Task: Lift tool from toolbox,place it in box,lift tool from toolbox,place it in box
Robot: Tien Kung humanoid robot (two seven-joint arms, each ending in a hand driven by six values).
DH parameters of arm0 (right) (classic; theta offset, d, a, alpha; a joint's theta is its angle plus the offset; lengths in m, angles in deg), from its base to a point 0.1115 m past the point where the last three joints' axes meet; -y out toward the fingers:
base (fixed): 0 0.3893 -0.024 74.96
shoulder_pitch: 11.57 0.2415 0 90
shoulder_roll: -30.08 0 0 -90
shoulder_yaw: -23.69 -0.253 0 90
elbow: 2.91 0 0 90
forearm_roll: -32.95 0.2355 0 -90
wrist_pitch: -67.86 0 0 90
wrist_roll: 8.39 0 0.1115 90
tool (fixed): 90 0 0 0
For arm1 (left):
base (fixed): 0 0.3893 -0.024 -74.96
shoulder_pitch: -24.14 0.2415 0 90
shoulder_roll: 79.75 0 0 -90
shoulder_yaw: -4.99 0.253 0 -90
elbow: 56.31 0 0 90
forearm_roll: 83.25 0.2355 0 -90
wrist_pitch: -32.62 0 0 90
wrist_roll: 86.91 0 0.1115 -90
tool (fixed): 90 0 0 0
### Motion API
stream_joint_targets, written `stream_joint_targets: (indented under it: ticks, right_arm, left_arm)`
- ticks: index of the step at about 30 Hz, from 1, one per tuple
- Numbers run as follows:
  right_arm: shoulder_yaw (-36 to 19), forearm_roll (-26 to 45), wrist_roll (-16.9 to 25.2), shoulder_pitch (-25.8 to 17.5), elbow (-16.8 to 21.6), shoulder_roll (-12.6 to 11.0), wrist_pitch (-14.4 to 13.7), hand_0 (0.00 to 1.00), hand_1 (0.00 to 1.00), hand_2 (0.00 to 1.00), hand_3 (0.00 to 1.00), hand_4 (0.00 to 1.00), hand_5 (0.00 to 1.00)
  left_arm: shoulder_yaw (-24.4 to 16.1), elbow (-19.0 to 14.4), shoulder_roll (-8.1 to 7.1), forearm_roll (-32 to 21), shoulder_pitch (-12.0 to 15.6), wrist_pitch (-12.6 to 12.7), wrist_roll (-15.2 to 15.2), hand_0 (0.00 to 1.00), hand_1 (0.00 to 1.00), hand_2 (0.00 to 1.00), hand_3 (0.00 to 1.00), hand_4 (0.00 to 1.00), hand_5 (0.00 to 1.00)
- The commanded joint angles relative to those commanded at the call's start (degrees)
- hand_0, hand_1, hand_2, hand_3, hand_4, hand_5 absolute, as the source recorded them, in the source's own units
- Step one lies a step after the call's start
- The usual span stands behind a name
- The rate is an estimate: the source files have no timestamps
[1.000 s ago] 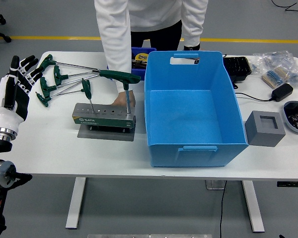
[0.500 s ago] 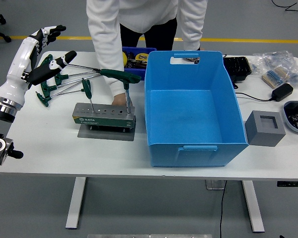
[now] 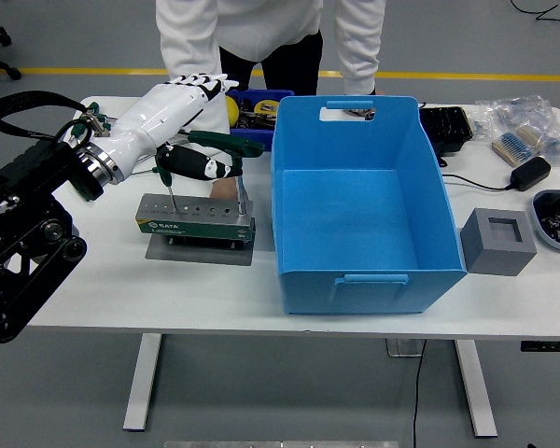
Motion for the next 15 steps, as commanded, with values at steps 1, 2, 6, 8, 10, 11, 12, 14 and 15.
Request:
stream_joint_targets:
  ticks: [1,2,6,8,10,11,12,14,15]
  right_arm:
    - [0.0,0.0,0.0,0.0,0.0,0.0,0.0,0.734,0.719,0.787,0.716,0.944,0.827]
    - [0.1,0.0,0.0,0.0,0.0,0.0,0.0,0.734,0.719,0.787,0.716,0.944,0.827]
    - [0.2,0.1,0.0,-0.1,0.0,-0.1,0.0,0.734,0.719,0.787,0.716,0.944,0.827]
    - [0.3,0.2,0.0,-0.1,0.0,-0.1,0.0,0.734,0.719,0.787,0.717,0.944,0.827]
    - [0.4,0.1,0.0,-0.1,0.0,-0.1,0.0,0.734,0.719,0.787,0.717,0.944,0.827]
    - [0.5,0.0,0.0,-0.1,0.0,-0.2,0.0,0.734,0.719,0.787,0.717,0.944,0.827]
    - [0.5,-0.1,0.0,0.0,0.0,-0.2,0.0,0.734,0.719,0.787,0.717,0.944,0.827]
    - [0.5,0.0,0.0,0.0,0.0,-0.2,0.0,0.734,0.720,0.787,0.715,0.943,0.826]
    - [0.5,0.0,0.0,-0.1,0.0,-0.2,0.0,0.734,0.720,0.787,0.715,0.943,0.826]
  left_arm:
    - [0.7,0.7,0.07,-0.1,-0.7,-0.1,-0.1,0.948,0.968,0.990,0.941,0.998,0.374]
    - [1.4,1.4,0.21,-0.2,-1.4,-0.2,-0.3,0.948,0.968,0.990,0.941,0.998,0.374]
    - [3.6,3.8,0.92,-0.3,-3.2,-0.4,-0.9,0.948,0.968,0.990,0.941,0.998,0.374]
    - [5.9,5.5,1.08,-0.8,-4.7,0.0,-1.4,0.901,0.877,0.883,0.949,0.998,0.406]
    - [8.7,7.6,1.24,-1.2,-6.5,0.7,-1.9,0.901,0.877,0.883,0.949,0.998,0.406]
    - [9.9,8.5,1.35,-1.2,-7.2,0.9,-2.2,0.901,0.877,0.883,0.949,0.998,0.406]
    - [11.0,9.7,1.58,-0.8,-8.0,1.2,-2.8,0.901,0.877,0.883,0.949,0.998,0.406]
    - [12.3,11.5,2.05,0.0,-9.2,1.2,-3.8,0.836,0.758,0.723,0.902,0.998,0.504]
    - [12.6,12.0,2.19,0.1,-9.6,1.1,-4.1,0.836,0.758,0.723,0.902,0.998,0.504]
